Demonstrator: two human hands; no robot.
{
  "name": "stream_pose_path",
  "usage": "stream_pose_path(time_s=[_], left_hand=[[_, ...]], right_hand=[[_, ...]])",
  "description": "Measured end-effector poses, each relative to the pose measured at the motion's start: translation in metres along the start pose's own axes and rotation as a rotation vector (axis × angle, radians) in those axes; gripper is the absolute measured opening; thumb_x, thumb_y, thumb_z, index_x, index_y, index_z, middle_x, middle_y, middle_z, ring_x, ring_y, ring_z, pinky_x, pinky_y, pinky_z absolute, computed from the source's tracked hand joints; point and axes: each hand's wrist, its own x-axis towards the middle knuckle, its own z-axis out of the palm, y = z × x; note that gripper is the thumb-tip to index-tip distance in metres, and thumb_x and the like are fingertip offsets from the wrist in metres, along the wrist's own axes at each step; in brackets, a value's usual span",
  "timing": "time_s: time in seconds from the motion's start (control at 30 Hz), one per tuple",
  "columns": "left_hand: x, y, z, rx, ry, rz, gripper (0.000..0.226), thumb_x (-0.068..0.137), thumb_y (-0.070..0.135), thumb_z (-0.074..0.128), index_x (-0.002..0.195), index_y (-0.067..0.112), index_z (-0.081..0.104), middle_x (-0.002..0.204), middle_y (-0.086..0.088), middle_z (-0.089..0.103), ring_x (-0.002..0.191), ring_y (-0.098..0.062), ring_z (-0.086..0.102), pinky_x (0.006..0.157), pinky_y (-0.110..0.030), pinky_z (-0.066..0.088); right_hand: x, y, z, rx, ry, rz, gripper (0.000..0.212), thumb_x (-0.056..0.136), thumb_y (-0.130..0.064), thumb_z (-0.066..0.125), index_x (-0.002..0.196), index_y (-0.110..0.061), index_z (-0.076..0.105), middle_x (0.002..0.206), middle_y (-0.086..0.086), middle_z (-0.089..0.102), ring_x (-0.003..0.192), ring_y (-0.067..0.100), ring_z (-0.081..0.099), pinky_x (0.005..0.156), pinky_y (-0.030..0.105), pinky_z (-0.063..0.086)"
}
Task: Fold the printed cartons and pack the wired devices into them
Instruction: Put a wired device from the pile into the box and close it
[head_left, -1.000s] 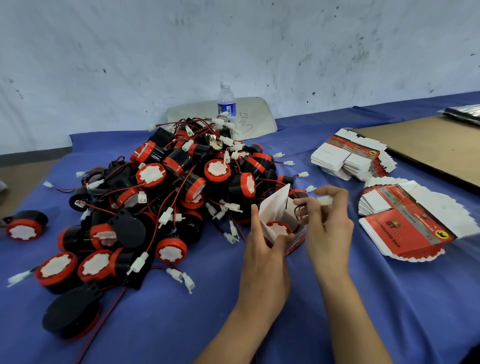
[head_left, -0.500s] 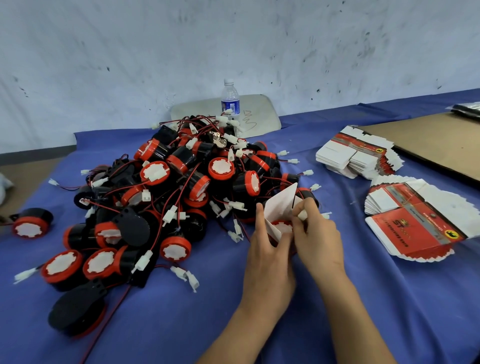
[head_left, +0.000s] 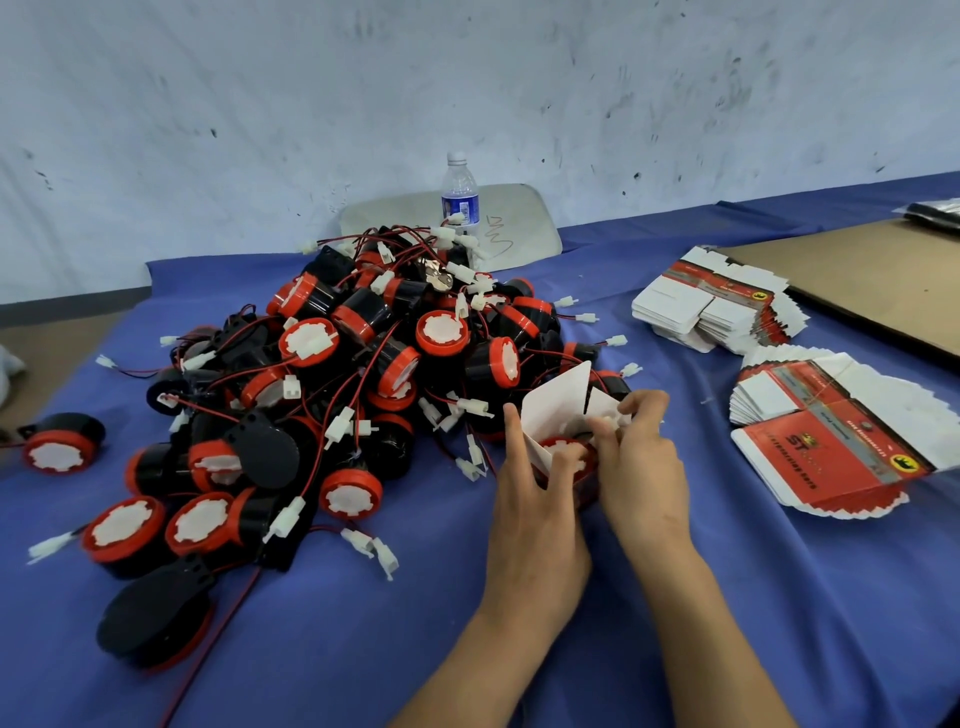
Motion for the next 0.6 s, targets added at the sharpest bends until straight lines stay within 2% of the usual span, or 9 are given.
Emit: stream_pose_path(time_s=[0.07,0.13,0.23,0.4,0.5,0.6], left_hand=[[-0.0003,-0.0006,0.0002,-0.007,0.006,0.005,0.047,0.09,0.002,0.047,0.132,0.022,0.044,0.16,-0.012,-0.018,0.135,-0.036,0.033,0.089,-0.038,0.047],[-0.0004,-0.0017,0.0005,-0.013,0.014,0.014,0.05,0.09,0.001,0.046,0.134,0.023,0.043,0.16,-0.013,-0.016,0.135,-0.035,0.032,0.091,-0.037,0.047],[-0.0009,-0.0023,0.0016,-0.025,0.031,0.027,0.049,0.092,0.001,0.046,0.135,0.024,0.04,0.161,-0.012,-0.014,0.138,-0.033,0.028,0.095,-0.036,0.046],[-0.0011,-0.001,0.003,-0.031,0.06,0.061,0.052,0.094,0.006,0.049,0.131,0.035,0.026,0.161,-0.013,-0.009,0.136,-0.033,0.033,0.093,-0.037,0.047],[-0.001,-0.0007,0.0037,-0.049,0.079,0.054,0.058,0.096,0.008,0.051,0.141,0.032,0.024,0.162,-0.011,-0.007,0.135,-0.031,0.036,0.095,-0.038,0.046],[-0.0009,-0.0014,0.0048,-0.095,0.083,0.044,0.067,0.098,0.01,0.05,0.152,0.021,0.014,0.16,0.0,-0.013,0.143,-0.023,0.026,0.107,-0.034,0.037]], right_hand=[[0.0001,0.0012,-0.0014,-0.032,0.069,-0.023,0.023,0.097,-0.032,0.051,0.098,-0.021,0.03,0.073,0.001,0.052,0.069,0.032,0.045,0.061,0.037,0.033],[0.0001,0.0028,-0.0025,-0.088,0.133,-0.032,0.021,0.095,-0.037,0.055,0.102,-0.019,0.046,0.08,0.003,0.061,0.077,0.034,0.054,0.063,0.035,0.034],[-0.0001,0.0034,-0.0008,-0.131,0.155,-0.03,0.023,0.094,-0.04,0.055,0.111,-0.025,0.061,0.09,0.006,0.07,0.088,0.034,0.059,0.065,0.032,0.033],[-0.002,0.0015,0.0031,-0.228,0.14,-0.044,0.022,0.095,-0.032,0.053,0.111,-0.039,0.067,0.095,0.0,0.068,0.08,0.025,0.048,0.063,0.029,0.03],[-0.0021,0.0021,0.004,-0.272,0.129,-0.055,0.024,0.097,-0.033,0.051,0.114,-0.04,0.067,0.099,-0.004,0.066,0.095,0.024,0.05,0.063,0.029,0.03],[-0.0031,0.0022,0.0075,-0.313,0.129,-0.094,0.021,0.096,-0.03,0.055,0.109,-0.036,0.071,0.105,-0.005,0.06,0.101,0.021,0.039,0.067,0.029,0.03]])
